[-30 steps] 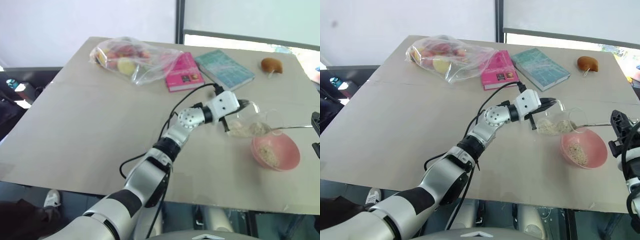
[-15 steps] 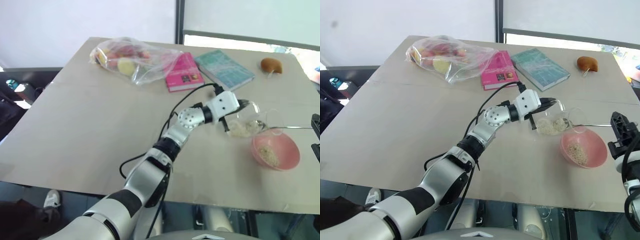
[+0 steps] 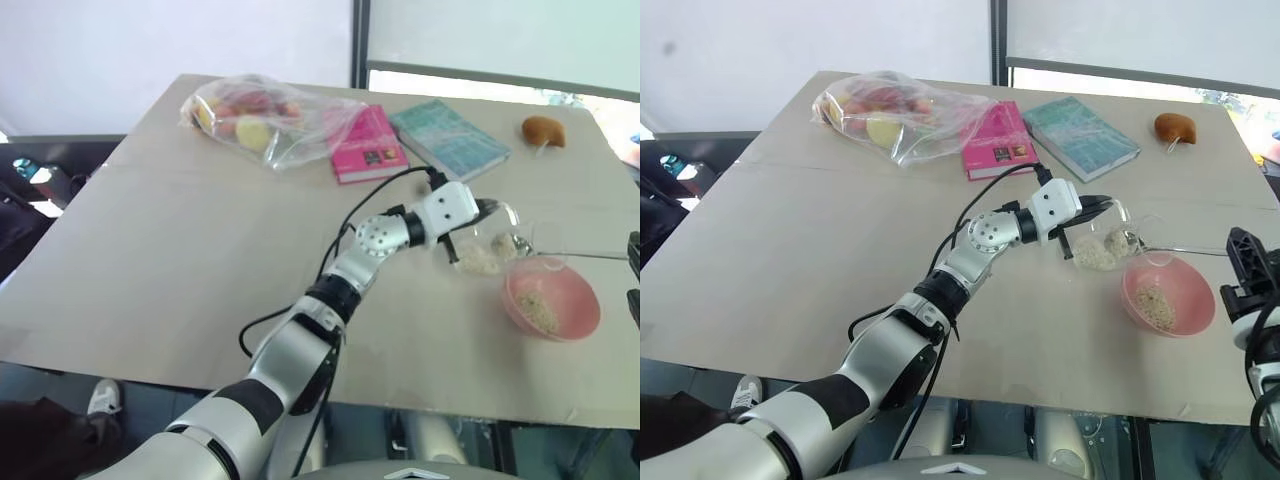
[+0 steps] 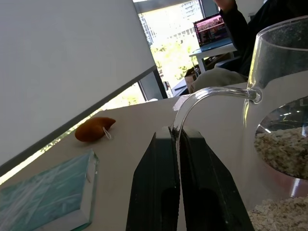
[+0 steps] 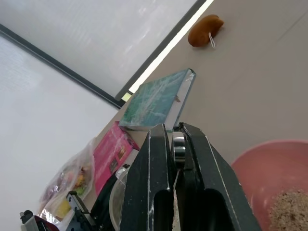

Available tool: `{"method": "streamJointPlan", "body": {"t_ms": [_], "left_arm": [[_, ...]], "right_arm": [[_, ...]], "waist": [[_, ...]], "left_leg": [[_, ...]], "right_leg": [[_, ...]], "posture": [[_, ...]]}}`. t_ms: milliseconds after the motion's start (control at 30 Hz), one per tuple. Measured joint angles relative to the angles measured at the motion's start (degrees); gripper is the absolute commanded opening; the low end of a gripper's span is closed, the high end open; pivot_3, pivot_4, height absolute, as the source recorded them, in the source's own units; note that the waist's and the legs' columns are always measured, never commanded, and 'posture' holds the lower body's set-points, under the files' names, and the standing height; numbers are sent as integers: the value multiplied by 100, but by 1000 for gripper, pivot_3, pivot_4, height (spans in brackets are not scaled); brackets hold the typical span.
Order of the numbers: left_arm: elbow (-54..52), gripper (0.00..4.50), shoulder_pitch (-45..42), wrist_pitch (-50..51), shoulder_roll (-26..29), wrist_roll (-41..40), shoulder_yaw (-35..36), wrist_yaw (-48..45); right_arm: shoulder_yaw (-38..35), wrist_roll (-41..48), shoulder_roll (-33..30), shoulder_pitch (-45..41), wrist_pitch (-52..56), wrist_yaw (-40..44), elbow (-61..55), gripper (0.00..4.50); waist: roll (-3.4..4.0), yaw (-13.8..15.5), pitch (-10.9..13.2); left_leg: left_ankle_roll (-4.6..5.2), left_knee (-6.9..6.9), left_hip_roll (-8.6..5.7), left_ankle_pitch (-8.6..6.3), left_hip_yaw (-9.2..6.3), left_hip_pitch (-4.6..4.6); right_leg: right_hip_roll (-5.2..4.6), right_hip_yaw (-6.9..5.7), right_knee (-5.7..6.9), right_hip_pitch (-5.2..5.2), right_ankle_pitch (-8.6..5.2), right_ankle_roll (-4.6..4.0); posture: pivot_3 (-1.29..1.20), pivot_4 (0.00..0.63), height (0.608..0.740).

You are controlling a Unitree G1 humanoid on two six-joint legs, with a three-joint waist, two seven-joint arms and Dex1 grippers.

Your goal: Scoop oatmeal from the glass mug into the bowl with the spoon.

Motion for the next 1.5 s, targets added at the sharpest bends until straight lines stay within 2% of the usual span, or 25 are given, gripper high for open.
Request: {"method": "streamJointPlan", "body": {"t_ms": [267, 500, 700, 833, 967, 1067, 1167, 1233, 1300, 1367, 1433, 1500], "left_arm": [[0, 51, -2, 0, 1, -12, 60, 2], [4, 51, -84, 1, 3, -46, 106, 25], [165, 51, -185, 1, 9, -42, 114, 42], [297, 51, -290, 0, 34, -21, 136, 86], [433, 51, -428, 0, 120, 7, 275, 170], [542, 51, -489, 2, 240, 5, 362, 193], [623, 51, -504, 9, 294, 5, 479, 223], [625, 51, -504, 10, 297, 5, 501, 224], [625, 51, -504, 11, 349, 5, 522, 223], [625, 51, -503, 11, 357, 5, 534, 223], [619, 51, -495, 12, 439, 4, 555, 216], [612, 51, -467, 12, 460, 2, 556, 197]], "right_arm": [[-181, 300, 299, 63, -347, 44, -60, 0], [-830, 780, 543, 328, -418, 301, -91, 0], [-1442, 926, 838, 931, -400, 683, -141, 0], [-1760, 928, 840, 1436, -395, 882, -140, 0], [-2059, 848, 472, 1905, -229, 995, -128, 0], [-2056, 260, -213, 1919, 146, 1018, -42, 0], [-1876, -845, -1248, 1803, 774, 1053, 18, 0], [-1831, -1258, -1574, 1729, 1028, 1109, 14, 0], [-1830, -2190, -2158, 1674, 1548, 1278, 0, 0], [-1841, -2465, -2251, 1677, 1696, 1372, -22, 0], [-1897, -3643, -2578, 1750, 2102, 1956, -140, 0], [-1902, -4084, -2553, 1728, 2145, 2295, -180, 0]], "waist": [[0, 0, 0], [1, 3, 0], [3, 2, -2], [4, 1, -2], [9, -20, -4], [10, -11, -5], [10, -10, -5], [9, 5, -5], [8, 24, -4], [7, 38, -4], [7, 44, -3], [5, 46, -3]], "left_leg": [[0, 0, 0, 0, -1, 1], [1, 0, 0, -1, -1, 0], [2, 0, 1, -1, -3, 2], [4, 0, 1, -3, -4, 3], [11, 0, 2, -7, -1, 7], [12, 5, 1, -7, -2, 7], [15, 8, -1, -9, 4, 6], [15, 8, -1, -9, 3, 1], [15, 7, -5, -9, 4, -8], [15, 6, -5, -9, 0, -13], [18, 6, -7, -12, 1, -14], [24, 6, -8, -16, 0, -15]], "right_leg": [[0, 1, 0, 0, 0, 2], [0, 0, 0, 0, -1, 0], [-1, 2, 0, 1, -5, -1], [-2, 4, 0, 1, -8, 0], [-2, 16, 0, 1, -8, 1], [-1, 18, 0, 1, -8, 2], [-2, 26, -1, -1, -8, 3], [-1, 21, -3, -1, -7, 2], [-1, 13, -9, 0, -8, 2], [0, 8, -13, 0, -7, 2], [-1, 5, -14, 0, -8, 10], [-2, 5, -18, 0, -17, 29]], "posture": [[0, 150, 740], [0, 150, 740], [0, 150, 740], [0, 150, 740], [0, 150, 740], [0, 150, 740], [0, 150, 740], [0, 150, 740], [0, 150, 740], [0, 150, 740], [0, 150, 740], [0, 150, 740]]}}
